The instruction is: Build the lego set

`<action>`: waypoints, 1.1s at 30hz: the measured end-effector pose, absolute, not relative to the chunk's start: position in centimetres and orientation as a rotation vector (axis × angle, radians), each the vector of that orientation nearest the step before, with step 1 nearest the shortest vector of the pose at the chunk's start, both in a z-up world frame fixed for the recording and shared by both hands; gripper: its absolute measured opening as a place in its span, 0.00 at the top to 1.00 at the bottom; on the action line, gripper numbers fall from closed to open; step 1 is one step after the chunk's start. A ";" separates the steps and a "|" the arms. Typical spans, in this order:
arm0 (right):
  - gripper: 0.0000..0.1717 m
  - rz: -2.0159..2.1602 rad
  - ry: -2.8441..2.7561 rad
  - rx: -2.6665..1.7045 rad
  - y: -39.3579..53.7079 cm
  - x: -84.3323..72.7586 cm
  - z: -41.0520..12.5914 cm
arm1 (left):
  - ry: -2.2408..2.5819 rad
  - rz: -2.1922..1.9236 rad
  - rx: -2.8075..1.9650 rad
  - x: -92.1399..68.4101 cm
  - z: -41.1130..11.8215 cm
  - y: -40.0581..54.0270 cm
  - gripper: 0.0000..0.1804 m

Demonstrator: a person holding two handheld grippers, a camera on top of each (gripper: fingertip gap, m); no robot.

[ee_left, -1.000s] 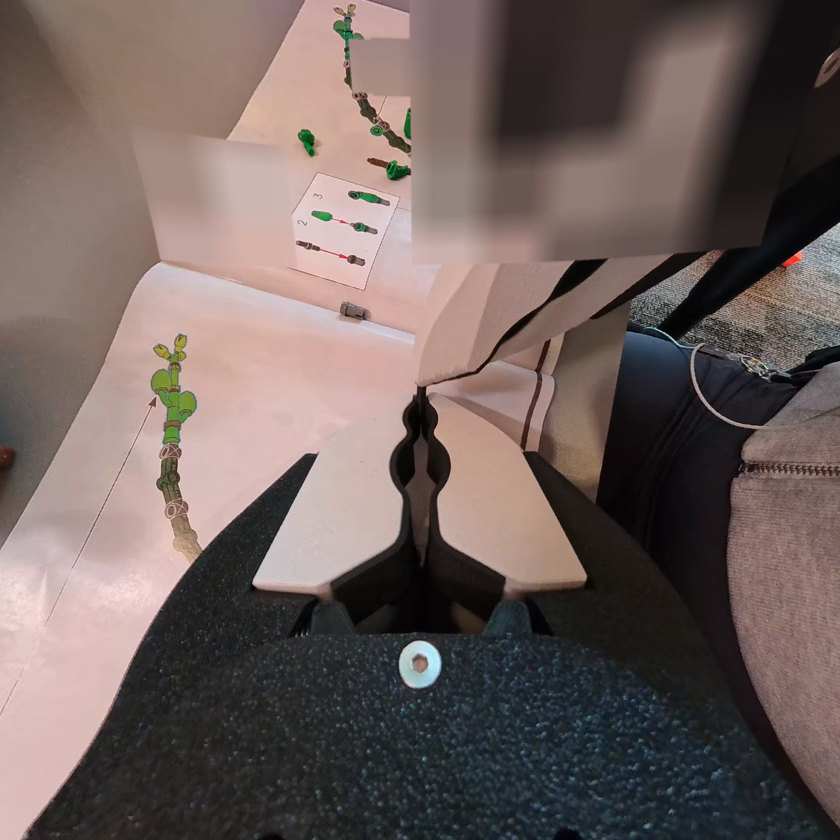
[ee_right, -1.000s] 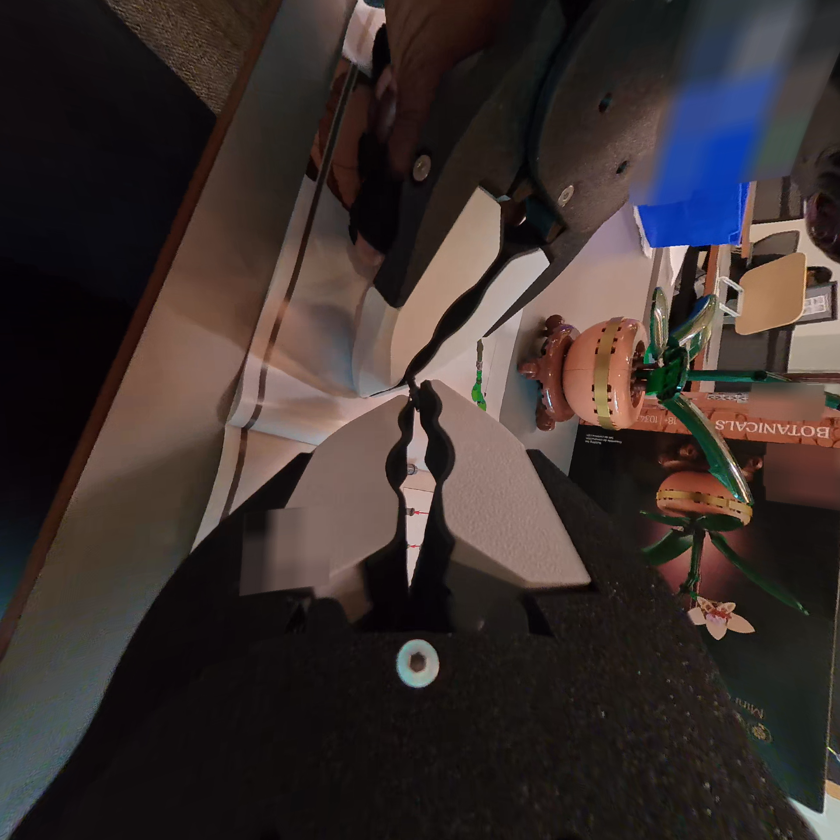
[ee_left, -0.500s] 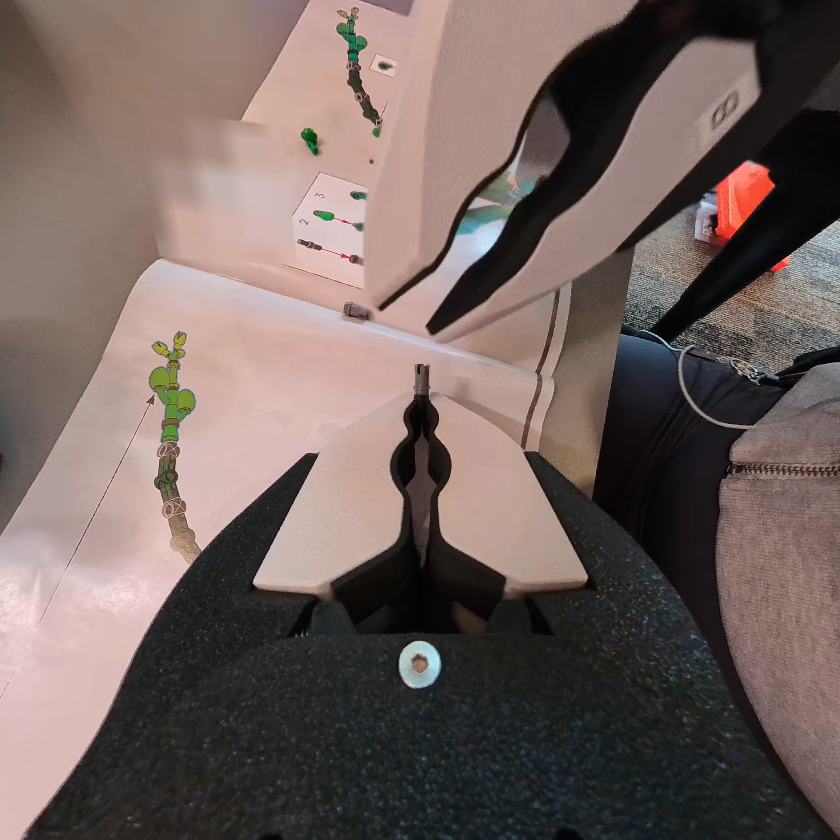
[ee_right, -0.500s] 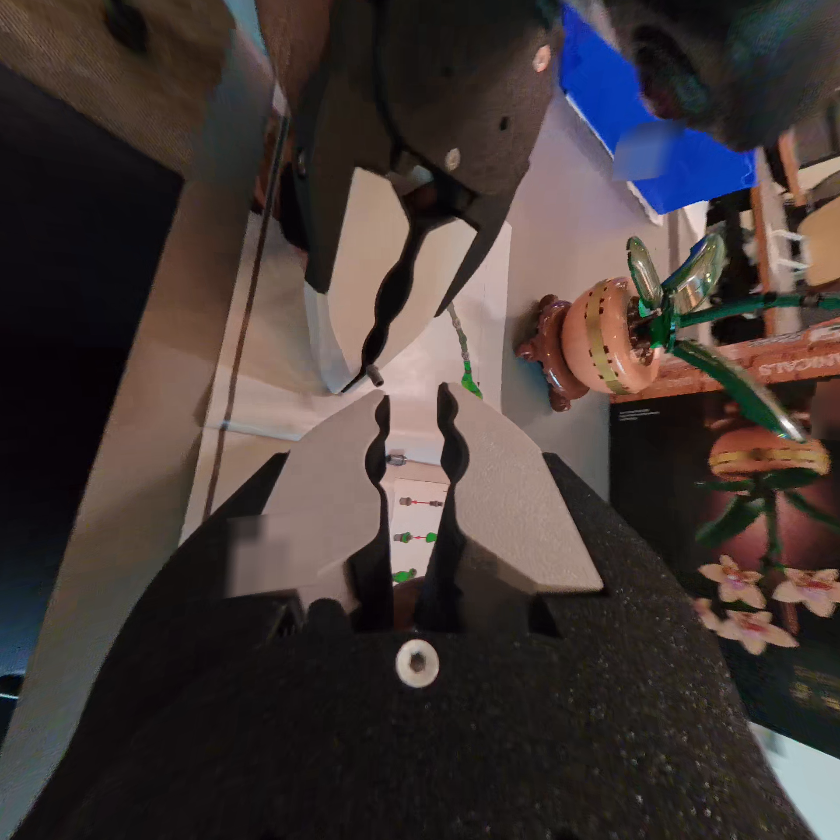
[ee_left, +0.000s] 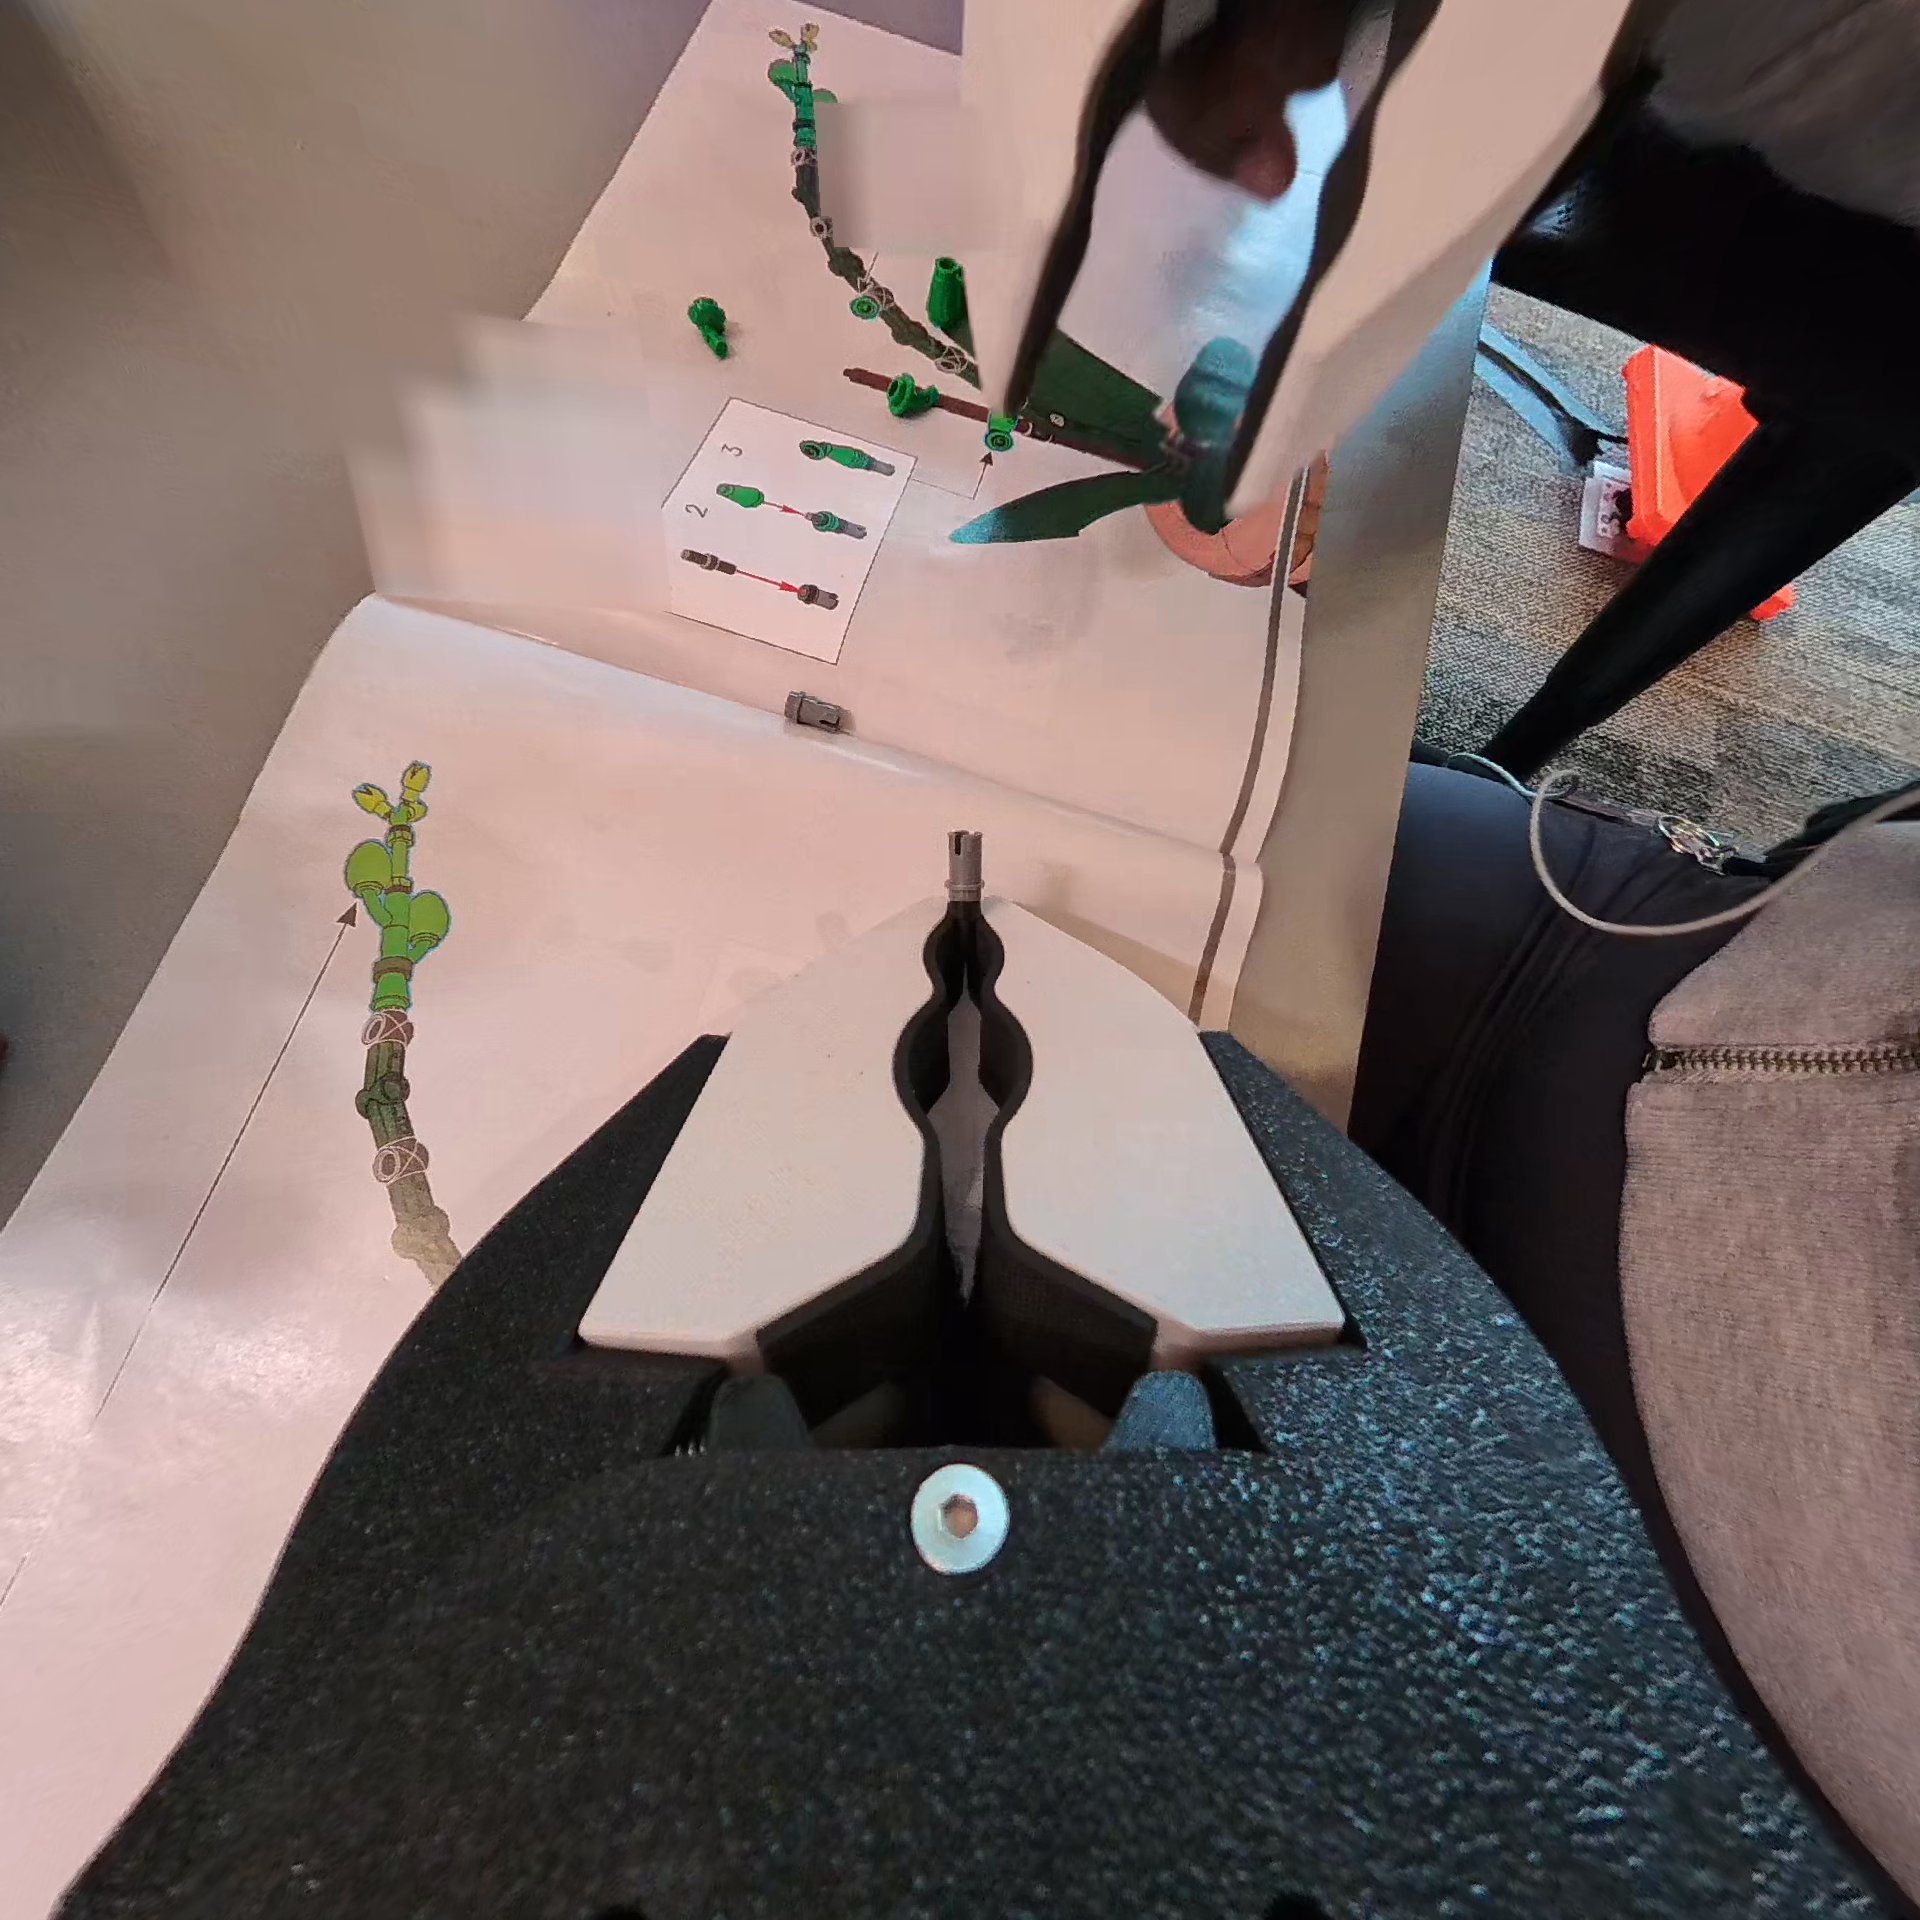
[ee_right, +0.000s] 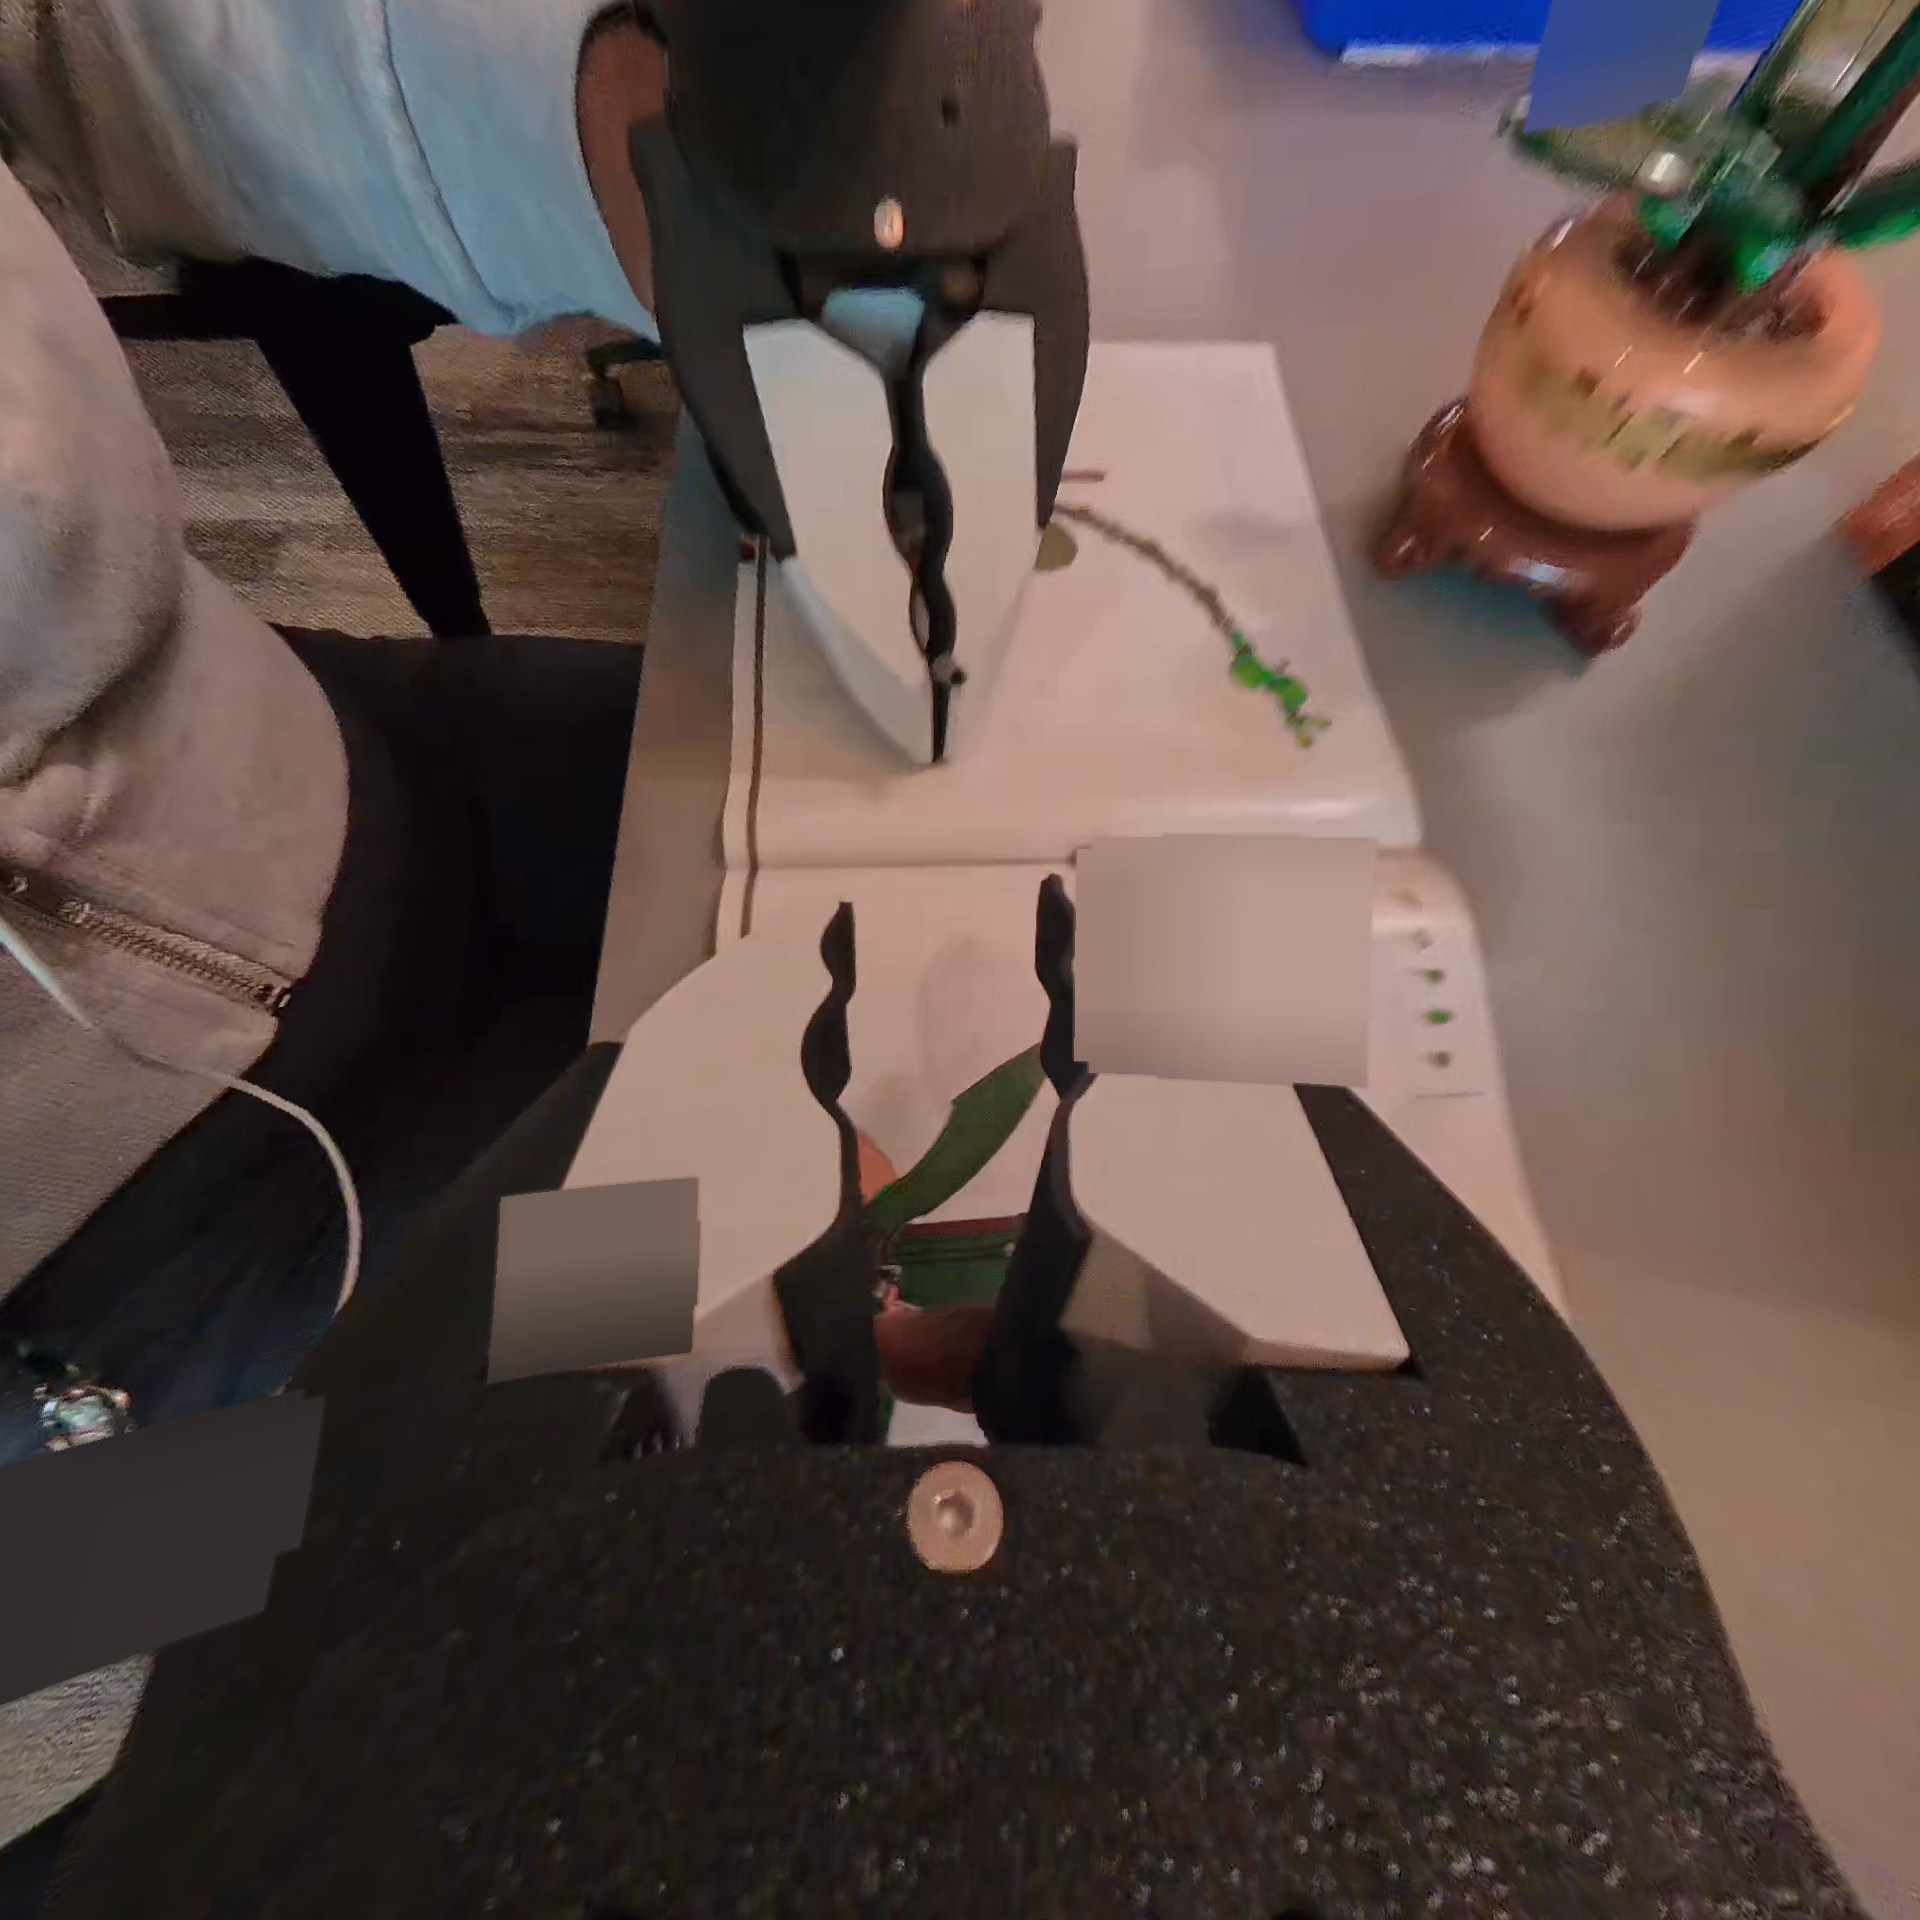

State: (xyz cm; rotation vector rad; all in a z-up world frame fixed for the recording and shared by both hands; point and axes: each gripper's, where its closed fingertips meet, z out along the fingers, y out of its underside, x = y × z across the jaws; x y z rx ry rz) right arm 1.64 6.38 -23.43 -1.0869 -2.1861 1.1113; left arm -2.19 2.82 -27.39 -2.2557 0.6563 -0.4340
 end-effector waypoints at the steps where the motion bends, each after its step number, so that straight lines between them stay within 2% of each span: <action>1: 0.81 1.122 -2.200 -1.106 6.1 1.9 -24.2 | 0.651 -0.438 -2.252 -2.2 -27.2 2.8 1.00; 7: 0.85 1.099 -2.253 -1.145 6.5 2.8 -26.0 | 0.610 -0.437 -2.189 -2.6 -25.1 3.0 1.00; 11: 0.96 1.260 -2.258 -1.082 6.0 4.1 -24.6 | 0.602 -0.467 -2.175 -2.6 -24.9 2.8 1.00; 15: 0.96 1.375 -2.141 -1.117 6.8 3.6 -23.7 | 0.596 -0.509 -2.181 -2.4 -25.3 2.7 1.00; 22: 0.95 1.307 -2.202 -1.223 7.3 3.4 -25.8 | 0.597 -0.557 -2.195 -2.3 -25.9 2.6 1.00; 33: 0.96 1.344 -2.243 -1.272 7.2 3.6 -26.1 | 0.612 -0.593 -2.229 -2.1 -26.7 2.4 1.00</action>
